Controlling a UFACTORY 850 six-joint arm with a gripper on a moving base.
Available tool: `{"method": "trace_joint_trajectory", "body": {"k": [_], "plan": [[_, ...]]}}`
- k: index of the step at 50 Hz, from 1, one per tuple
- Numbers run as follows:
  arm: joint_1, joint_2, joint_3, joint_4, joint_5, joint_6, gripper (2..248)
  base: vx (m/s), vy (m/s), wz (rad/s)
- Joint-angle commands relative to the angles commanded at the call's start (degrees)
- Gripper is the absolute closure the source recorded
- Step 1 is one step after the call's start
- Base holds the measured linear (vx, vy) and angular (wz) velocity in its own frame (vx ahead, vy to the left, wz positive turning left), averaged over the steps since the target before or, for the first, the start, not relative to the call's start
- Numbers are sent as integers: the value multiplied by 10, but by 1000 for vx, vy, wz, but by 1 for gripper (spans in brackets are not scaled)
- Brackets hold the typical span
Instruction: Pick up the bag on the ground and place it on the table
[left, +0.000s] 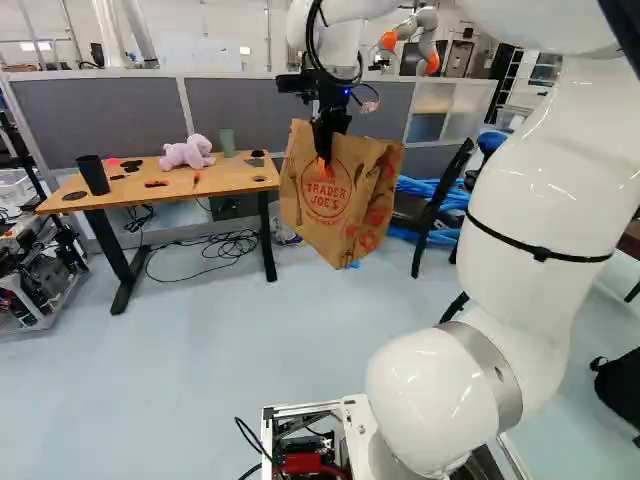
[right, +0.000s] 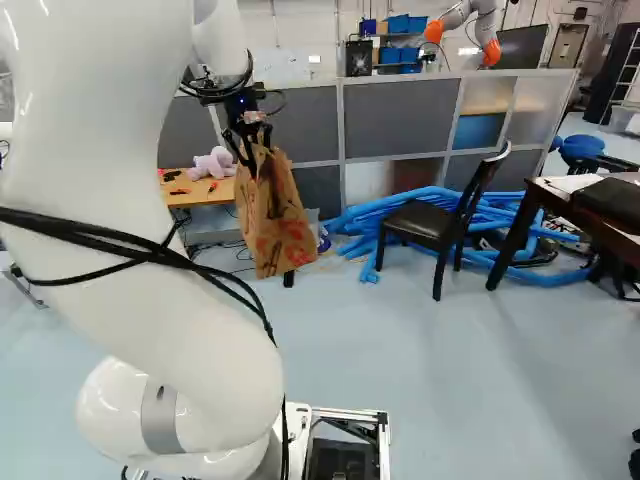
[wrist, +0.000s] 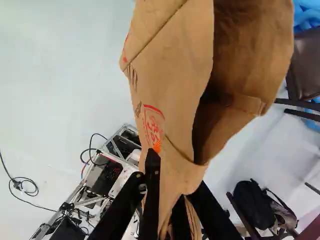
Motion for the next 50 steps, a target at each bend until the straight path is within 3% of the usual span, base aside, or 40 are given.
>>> {"method": "trace_joint_trajectory", "body": {"k": [29,50], "plan": [[3,1,-55,0,-52,0,229,0,0,0],[3,0,-61,0,-59,0,229,23,0,-3]]}}
